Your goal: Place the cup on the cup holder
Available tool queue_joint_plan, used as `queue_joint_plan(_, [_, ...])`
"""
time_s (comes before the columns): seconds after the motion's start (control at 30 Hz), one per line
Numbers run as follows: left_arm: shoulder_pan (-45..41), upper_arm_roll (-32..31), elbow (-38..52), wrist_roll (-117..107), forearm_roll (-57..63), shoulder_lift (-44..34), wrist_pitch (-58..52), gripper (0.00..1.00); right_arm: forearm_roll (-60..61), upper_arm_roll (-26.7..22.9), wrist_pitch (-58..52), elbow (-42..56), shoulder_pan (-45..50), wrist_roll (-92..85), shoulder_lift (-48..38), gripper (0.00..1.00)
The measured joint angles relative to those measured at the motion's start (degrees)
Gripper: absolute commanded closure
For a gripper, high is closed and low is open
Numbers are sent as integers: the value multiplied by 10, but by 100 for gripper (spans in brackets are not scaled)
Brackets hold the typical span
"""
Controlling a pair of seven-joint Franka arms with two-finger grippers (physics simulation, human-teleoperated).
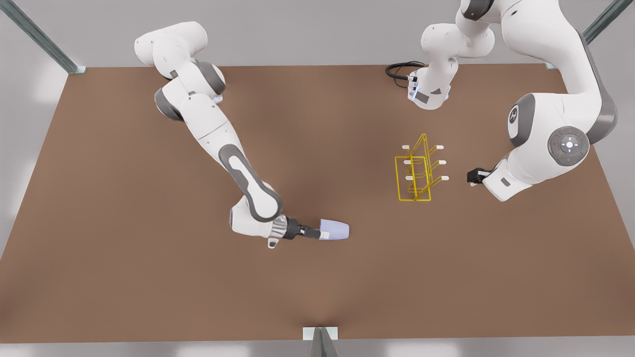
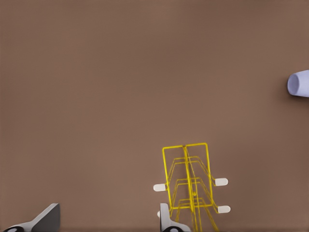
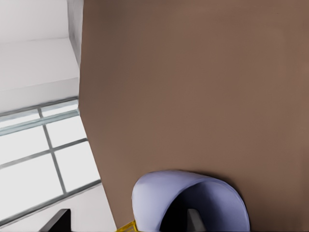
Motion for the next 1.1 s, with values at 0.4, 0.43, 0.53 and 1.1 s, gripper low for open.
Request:
queue_joint_plan(0.4, [-103,-77,114,31,-1,152,47,0,-515,-207,-264,-160,-159,-28,-370,0])
queue_joint_plan(0.43, [-109,-87,120,49,-1,172,61,0,-578,-197,-288,-157,-179,-25,-398,0])
queue_joint_plan(0.53, [-118,-133,127,114,-3,226,109,0,-685,-173,-358,-135,-234,-11,-440,0])
queue_joint_plan(1.1, [-114,-200,207,484,-17,381,319,0,-777,-162,-459,-64,-245,40,-437,0])
